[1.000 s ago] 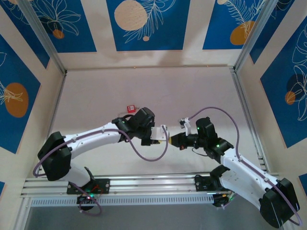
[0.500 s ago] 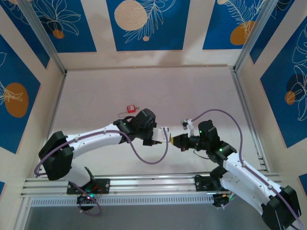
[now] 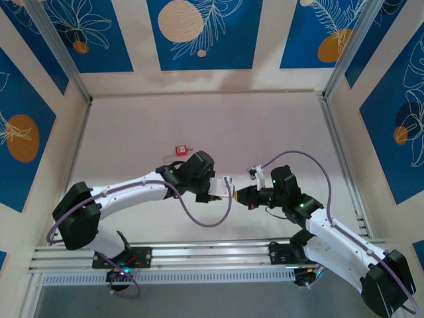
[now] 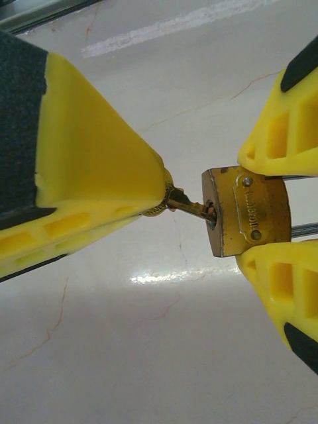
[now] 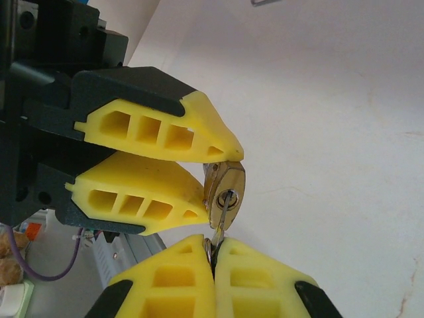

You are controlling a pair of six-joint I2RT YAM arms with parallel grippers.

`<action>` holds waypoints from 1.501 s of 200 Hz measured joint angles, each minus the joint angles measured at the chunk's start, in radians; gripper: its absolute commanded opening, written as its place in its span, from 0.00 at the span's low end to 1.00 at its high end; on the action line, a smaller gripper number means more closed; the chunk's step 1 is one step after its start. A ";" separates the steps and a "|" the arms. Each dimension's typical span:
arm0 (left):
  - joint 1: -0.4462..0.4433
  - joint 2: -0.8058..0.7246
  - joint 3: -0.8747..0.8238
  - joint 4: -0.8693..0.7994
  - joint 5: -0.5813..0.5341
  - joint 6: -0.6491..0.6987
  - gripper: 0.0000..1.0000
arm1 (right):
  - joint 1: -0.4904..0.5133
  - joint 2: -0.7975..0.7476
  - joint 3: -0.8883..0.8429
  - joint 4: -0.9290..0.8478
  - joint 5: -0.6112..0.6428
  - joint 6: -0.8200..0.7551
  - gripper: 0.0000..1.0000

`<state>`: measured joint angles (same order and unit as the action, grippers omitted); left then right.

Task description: Unlock with the key

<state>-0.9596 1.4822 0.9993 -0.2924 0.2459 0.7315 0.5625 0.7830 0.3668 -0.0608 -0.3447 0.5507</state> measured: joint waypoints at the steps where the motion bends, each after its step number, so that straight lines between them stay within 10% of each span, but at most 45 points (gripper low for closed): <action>1: 0.000 0.000 0.000 0.000 0.000 0.000 0.13 | 0.000 0.000 0.000 0.000 0.000 0.000 0.00; 300: -0.029 -0.009 0.002 0.043 0.072 -0.114 0.08 | -0.021 0.023 0.075 -0.095 0.038 -0.035 0.36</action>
<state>-0.9882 1.4731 1.0016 -0.2497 0.3180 0.6178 0.5415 0.8059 0.4416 -0.1555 -0.3069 0.5159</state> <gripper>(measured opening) 0.194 0.340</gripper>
